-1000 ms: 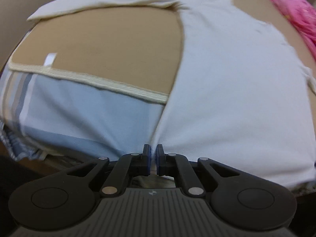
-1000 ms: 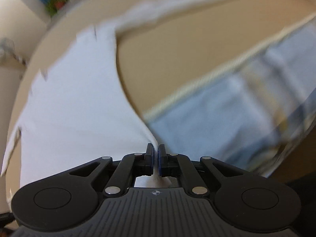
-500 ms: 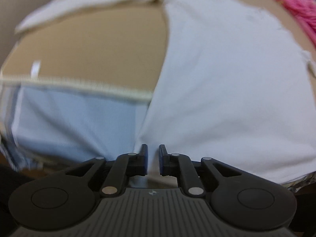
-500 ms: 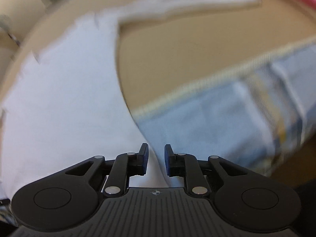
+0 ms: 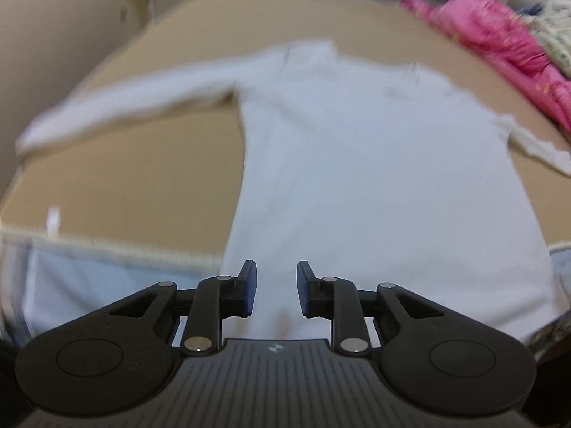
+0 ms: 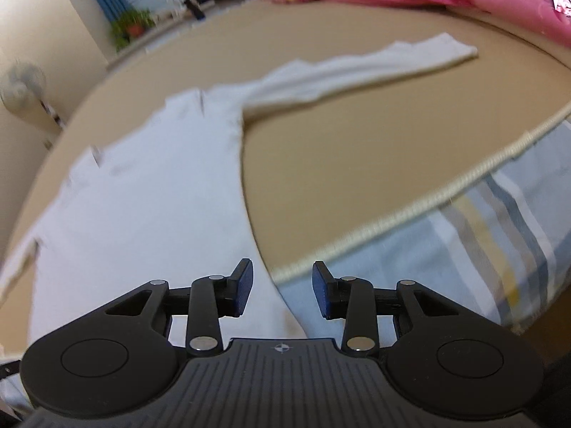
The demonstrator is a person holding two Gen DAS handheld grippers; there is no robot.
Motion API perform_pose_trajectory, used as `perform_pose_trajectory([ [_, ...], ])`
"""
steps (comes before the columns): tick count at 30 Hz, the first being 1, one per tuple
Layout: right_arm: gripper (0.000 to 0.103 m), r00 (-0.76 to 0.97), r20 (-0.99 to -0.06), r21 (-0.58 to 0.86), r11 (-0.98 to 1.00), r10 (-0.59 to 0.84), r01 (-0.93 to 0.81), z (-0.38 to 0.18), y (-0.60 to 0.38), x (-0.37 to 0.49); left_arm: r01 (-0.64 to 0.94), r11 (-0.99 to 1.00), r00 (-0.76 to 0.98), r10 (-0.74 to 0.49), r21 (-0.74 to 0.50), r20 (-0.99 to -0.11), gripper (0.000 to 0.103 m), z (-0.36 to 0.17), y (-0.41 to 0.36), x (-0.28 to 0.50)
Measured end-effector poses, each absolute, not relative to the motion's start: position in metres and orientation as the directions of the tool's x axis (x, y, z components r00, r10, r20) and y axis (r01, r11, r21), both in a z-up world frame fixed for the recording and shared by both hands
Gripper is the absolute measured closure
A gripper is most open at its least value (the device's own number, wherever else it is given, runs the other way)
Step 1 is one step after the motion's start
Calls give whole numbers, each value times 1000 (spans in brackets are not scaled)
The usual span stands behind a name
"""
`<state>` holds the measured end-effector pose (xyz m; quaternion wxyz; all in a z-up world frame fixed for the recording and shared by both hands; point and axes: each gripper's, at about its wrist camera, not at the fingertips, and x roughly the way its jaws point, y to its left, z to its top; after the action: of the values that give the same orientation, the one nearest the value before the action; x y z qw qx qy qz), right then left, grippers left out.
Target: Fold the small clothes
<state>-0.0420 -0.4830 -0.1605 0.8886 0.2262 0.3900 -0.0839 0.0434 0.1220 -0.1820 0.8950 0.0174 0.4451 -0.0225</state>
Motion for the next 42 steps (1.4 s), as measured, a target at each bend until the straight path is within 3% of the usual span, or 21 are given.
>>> perform_pose_trajectory([
  [3,64,737,-675,350,888,19,297,-131,-493,-37,111,993,709,-57,31,-703,71,-155,108,43],
  [5,64,788,-615,358,896,13,264,-108,-503,-31,147,989,757,-89,36,-647,50,-137,100,45],
  [7,63,834,-552,344,912,4,224,-89,-517,-21,167,985,795,-108,44,-597,36,-122,97,52],
  [10,61,883,-469,310,932,-21,187,-75,-540,-7,195,979,840,-133,64,-526,31,-92,87,71],
  [13,53,891,-444,276,932,-92,234,-81,-560,5,250,962,875,-175,112,-451,18,-89,76,96],
  [15,53,852,-491,227,918,-179,324,-97,-568,15,281,948,884,-195,151,-425,18,-95,64,102],
  [18,55,804,-565,294,866,-184,405,-114,-585,35,284,942,883,-184,180,-433,18,-134,57,129],
  [21,55,752,-618,224,867,-228,446,-123,-589,48,273,947,810,-134,166,-570,23,-174,64,158],
  [22,55,744,-630,218,870,-221,443,-125,-590,53,222,955,811,-68,198,-580,25,-180,61,168],
  [26,55,720,-651,186,870,-239,456,-135,-595,70,166,976,799,-52,137,-600,23,-192,62,193],
  [30,55,698,-664,154,864,-268,479,-144,-597,75,154,976,766,-22,151,-643,23,-210,60,211],
  [39,56,687,-664,201,814,-295,545,-164,-645,101,93,988,751,10,121,-660,23,-162,76,213],
  [42,74,684,-669,259,772,-291,581,-174,-668,109,88,988,743,17,123,-669,23,-162,77,216],
])
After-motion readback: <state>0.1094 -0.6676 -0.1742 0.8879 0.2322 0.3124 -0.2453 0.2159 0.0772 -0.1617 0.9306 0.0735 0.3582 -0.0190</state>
